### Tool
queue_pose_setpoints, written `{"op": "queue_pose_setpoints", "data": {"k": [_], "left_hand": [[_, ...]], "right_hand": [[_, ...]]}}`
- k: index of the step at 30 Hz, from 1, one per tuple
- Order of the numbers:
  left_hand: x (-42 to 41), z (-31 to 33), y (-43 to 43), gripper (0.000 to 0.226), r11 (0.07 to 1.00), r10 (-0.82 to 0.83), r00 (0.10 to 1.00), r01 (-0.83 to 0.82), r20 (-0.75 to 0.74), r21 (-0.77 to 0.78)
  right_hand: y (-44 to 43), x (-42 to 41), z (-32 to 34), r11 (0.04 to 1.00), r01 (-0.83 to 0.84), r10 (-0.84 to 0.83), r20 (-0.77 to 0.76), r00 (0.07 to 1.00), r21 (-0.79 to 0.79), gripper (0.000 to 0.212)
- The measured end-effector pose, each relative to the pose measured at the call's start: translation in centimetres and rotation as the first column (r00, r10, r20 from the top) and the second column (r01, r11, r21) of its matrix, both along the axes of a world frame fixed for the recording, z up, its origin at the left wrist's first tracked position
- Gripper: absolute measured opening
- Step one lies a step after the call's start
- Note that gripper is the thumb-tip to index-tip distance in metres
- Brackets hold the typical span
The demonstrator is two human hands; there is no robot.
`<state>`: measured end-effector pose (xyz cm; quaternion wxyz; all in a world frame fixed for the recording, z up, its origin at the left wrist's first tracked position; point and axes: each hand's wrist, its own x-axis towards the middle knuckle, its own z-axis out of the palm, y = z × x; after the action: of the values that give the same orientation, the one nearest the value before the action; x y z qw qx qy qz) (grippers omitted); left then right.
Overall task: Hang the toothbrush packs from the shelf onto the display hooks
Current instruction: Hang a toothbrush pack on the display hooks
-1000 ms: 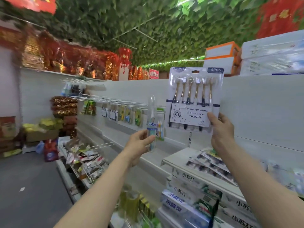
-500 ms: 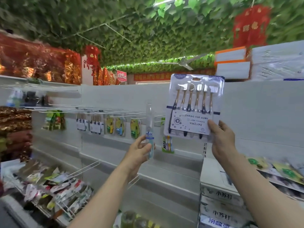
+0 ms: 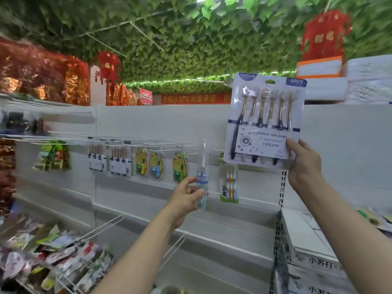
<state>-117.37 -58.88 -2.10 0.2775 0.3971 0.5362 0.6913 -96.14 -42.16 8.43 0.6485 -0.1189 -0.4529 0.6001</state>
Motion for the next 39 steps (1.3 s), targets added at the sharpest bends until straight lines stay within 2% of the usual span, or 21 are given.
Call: {"op": "queue_pose_setpoints", "data": {"k": [4, 8, 13, 21, 26, 30, 36, 39], "left_hand": [[-3.0, -0.6, 0.6, 0.036, 0.997, -0.081, 0.997, 0.081, 0.002, -0.013], [-6.1, -0.8, 0.7, 0.037, 0.984, -0.176, 0.984, 0.176, -0.005, -0.018], [-10.0, -1.9, -0.6, 0.036, 0.958, -0.285, 0.958, 0.284, -0.037, -0.044], [-14.2, -3.7, -0.9, 0.039, 0.922, -0.384, 0.923, 0.384, 0.018, -0.047], [-15.2, -4.9, 0.3, 0.040, 0.916, -0.398, 0.916, 0.400, 0.053, -0.035], [-15.4, -5.2, 1.2, 0.045, 0.913, -0.401, 0.914, 0.404, 0.069, -0.049], [-16.4, -5.6, 2.7, 0.044, 0.919, -0.384, 0.916, 0.392, 0.118, -0.050], [-16.7, -6.0, 3.3, 0.041, 0.921, -0.375, 0.918, 0.385, 0.127, -0.059]], "right_hand": [[-1.3, -1.3, 0.3, 0.999, 0.050, -0.051, -0.023, 0.998, -0.010, 0.014], [-3.6, -2.6, -0.5, 0.991, 0.120, -0.120, 0.008, 0.993, 0.053, 0.014], [-7.3, -5.0, -2.0, 0.969, 0.234, -0.236, 0.011, 0.972, 0.072, 0.017], [-11.2, -7.9, -6.5, 0.934, 0.357, -0.356, 0.042, 0.934, -0.025, 0.027], [-11.7, -8.3, -9.4, 0.916, 0.402, -0.400, 0.106, 0.910, 0.006, 0.020], [-11.4, -8.1, -10.2, 0.925, 0.379, -0.380, 0.090, 0.921, 0.028, 0.014], [-9.9, -8.2, -10.6, 0.935, 0.353, -0.351, 0.057, 0.935, -0.023, 0.032], [-9.5, -8.7, -10.7, 0.939, 0.345, -0.343, 0.058, 0.937, -0.015, 0.019]]}}
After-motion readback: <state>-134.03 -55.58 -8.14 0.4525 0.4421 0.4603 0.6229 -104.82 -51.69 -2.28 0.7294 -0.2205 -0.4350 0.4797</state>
